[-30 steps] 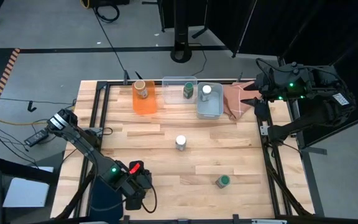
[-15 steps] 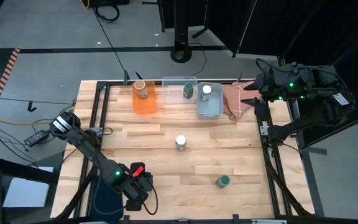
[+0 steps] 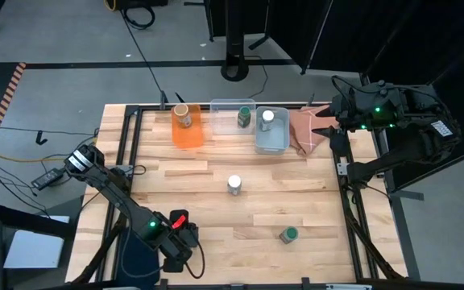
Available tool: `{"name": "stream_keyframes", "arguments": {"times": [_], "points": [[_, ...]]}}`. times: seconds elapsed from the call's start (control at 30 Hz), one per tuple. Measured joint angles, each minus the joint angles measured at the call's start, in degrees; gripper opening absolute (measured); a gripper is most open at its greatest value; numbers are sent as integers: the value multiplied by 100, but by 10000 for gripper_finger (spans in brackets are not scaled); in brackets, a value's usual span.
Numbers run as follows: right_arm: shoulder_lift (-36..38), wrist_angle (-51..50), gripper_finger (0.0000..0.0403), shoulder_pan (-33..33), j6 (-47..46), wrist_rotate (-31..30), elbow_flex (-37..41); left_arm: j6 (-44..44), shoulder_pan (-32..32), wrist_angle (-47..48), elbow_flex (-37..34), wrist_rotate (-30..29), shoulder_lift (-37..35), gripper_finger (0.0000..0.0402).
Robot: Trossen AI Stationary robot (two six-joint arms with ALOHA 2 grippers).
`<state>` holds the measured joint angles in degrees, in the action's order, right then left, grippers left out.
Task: Sort spices by type
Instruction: Put the gold seasoning bottle into the orange bin
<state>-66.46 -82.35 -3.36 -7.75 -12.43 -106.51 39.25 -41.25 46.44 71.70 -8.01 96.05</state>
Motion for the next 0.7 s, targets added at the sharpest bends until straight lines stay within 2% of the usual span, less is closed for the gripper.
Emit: {"name": "stream_keyframes", "arguments": {"times": [0.23,0.7], "points": [[0,-2,248,0,0,2,-1,-144,11,-2,0,-11,0,287],[0,-2,248,0,44,2,-1,-133,188,-7,0,49,-2,282]]}}
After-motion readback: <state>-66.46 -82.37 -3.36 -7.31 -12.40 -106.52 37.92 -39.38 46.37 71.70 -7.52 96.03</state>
